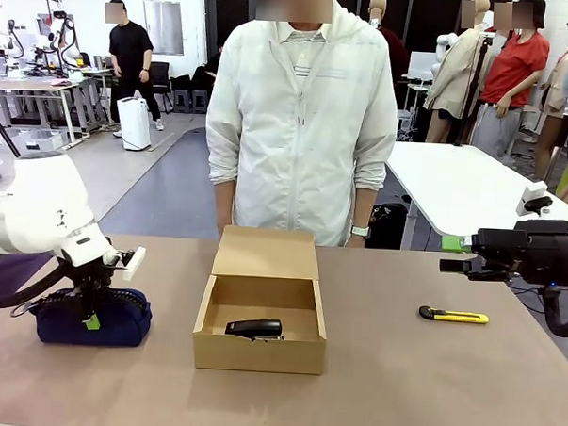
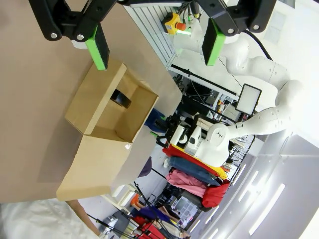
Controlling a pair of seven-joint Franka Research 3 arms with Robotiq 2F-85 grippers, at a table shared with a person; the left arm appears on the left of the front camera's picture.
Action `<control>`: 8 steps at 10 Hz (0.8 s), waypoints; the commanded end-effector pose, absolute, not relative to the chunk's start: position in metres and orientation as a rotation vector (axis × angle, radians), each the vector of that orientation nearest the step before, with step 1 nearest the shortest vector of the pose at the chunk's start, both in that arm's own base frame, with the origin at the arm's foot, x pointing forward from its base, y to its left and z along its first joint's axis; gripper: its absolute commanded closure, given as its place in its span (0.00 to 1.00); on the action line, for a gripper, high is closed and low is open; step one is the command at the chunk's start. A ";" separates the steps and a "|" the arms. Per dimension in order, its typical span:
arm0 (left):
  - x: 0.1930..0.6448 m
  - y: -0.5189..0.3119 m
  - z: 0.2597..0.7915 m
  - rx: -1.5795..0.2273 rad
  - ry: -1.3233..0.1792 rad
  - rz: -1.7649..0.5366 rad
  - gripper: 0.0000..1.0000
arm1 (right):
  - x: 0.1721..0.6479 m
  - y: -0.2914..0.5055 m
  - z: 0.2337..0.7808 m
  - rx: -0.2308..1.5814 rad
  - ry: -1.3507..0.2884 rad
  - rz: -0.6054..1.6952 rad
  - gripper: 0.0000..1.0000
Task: Pack the items into the box.
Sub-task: Pick up the item specified by the human and place it in the Mailer Box.
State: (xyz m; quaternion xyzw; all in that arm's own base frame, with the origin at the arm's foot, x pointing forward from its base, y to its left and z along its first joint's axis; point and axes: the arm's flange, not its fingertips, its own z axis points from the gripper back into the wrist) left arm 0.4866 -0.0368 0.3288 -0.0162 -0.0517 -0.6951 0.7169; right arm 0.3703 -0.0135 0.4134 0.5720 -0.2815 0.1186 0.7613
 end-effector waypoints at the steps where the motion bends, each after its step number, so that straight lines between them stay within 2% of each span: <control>1: 0.488 -0.031 0.335 -0.038 -0.079 -1.527 1.00 | 0.371 -0.012 0.416 1.247 -0.629 0.250 0.00; 8: 0.482 -0.026 0.354 -0.025 -0.040 -1.493 1.00 | 0.371 -0.012 0.416 1.247 -0.629 0.250 0.00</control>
